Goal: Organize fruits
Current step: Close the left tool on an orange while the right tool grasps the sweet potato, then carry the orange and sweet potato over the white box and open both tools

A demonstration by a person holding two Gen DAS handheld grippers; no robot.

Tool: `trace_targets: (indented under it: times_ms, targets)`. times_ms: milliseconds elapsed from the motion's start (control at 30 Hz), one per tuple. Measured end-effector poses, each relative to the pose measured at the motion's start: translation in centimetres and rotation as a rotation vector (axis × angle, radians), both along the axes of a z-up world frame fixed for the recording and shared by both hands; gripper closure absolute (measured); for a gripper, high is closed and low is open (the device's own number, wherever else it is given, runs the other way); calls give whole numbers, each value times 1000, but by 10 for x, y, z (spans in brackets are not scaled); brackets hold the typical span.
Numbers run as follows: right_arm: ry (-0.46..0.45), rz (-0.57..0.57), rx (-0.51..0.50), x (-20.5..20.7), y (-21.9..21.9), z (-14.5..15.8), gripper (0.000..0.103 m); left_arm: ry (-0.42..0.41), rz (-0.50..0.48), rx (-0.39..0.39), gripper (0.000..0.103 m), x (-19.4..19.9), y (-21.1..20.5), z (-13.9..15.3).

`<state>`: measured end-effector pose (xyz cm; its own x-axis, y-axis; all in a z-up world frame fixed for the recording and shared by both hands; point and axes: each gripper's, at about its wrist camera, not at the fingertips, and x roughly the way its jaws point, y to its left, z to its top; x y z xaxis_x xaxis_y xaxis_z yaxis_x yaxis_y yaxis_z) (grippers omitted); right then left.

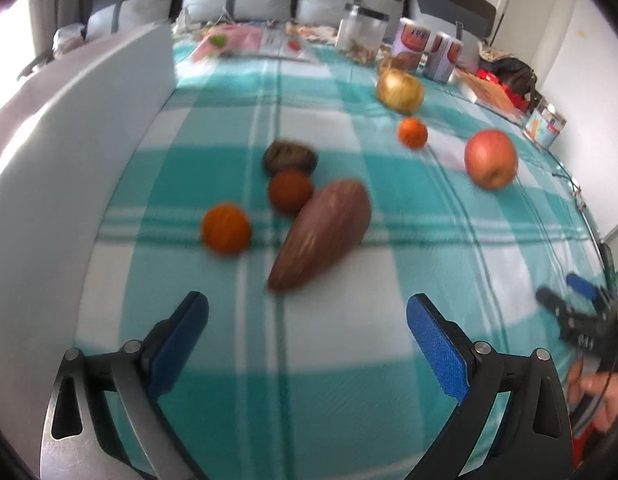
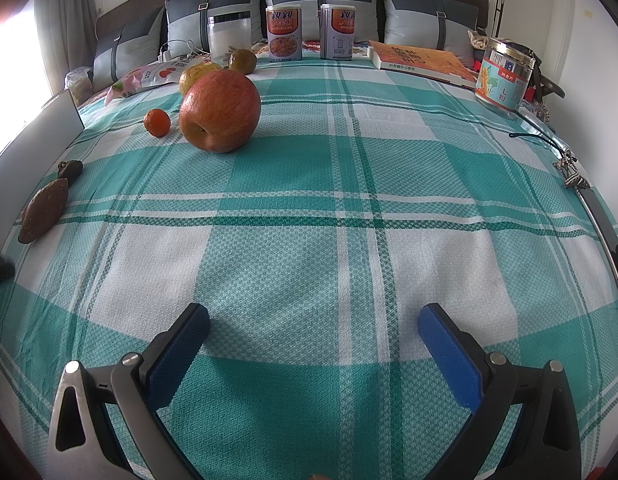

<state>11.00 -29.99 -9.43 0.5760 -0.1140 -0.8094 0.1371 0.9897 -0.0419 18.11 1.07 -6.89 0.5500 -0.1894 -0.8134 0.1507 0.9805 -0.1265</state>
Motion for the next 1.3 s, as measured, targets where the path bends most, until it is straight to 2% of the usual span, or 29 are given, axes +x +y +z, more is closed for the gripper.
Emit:
trace_targets:
  times_ms: [100, 167, 267, 300, 333, 400, 467, 500, 533, 600, 733, 867, 900, 967, 1033, 1200, 1300]
  targets:
    - [0, 0, 0, 0, 0, 0, 0, -4, 23, 3, 4, 12, -14, -3]
    - [0, 0, 0, 0, 0, 0, 0, -4, -36, -75, 4, 7, -27, 0]
    - [0, 0, 0, 0, 0, 0, 0, 3, -201, -209, 3, -8, -43, 11]
    - [0, 0, 0, 0, 0, 0, 0, 7, -226, -235, 3, -11, -43, 13]
    - [0, 0, 0, 0, 0, 0, 0, 2, -236, -255, 3, -16, -38, 17]
    - [0, 0, 0, 0, 0, 0, 0, -13, -197, -253, 3, -21, -19, 20]
    - [0, 0, 0, 0, 0, 0, 0, -16, -92, -209, 3, -16, 11, 17]
    - [0, 1, 0, 0, 0, 0, 0, -12, -28, -165, 3, -12, 24, 14]
    - [0, 1, 0, 0, 0, 0, 0, 8, 52, -88, 4, -4, 39, 10]
    - [0, 1, 0, 0, 0, 0, 0, 18, 102, -16, 4, 5, 48, 5]
    - [0, 1, -1, 0, 0, 0, 0, -12, 85, 133, 4, 26, 38, -7]
    - [0, 1, -1, 0, 0, 0, 0, -15, 75, 152, 6, 47, 27, -16]
    - [0, 1, -1, 0, 0, 0, 0, -25, 78, 145, 11, 51, 27, -17]
    - [0, 1, -1, 0, 0, 0, 0, -12, 57, 109, 66, 51, 28, -18]
    - [0, 1, -1, 0, 0, 0, 0, -27, 37, 86, 73, 40, 31, -14]
    - [0, 0, 0, 0, 0, 0, 0, -42, 17, 75, 74, -4, 35, -6]
    - [25, -16, -11, 2, 3, 2, 0, -23, 56, -5, 74, -37, 48, -2]
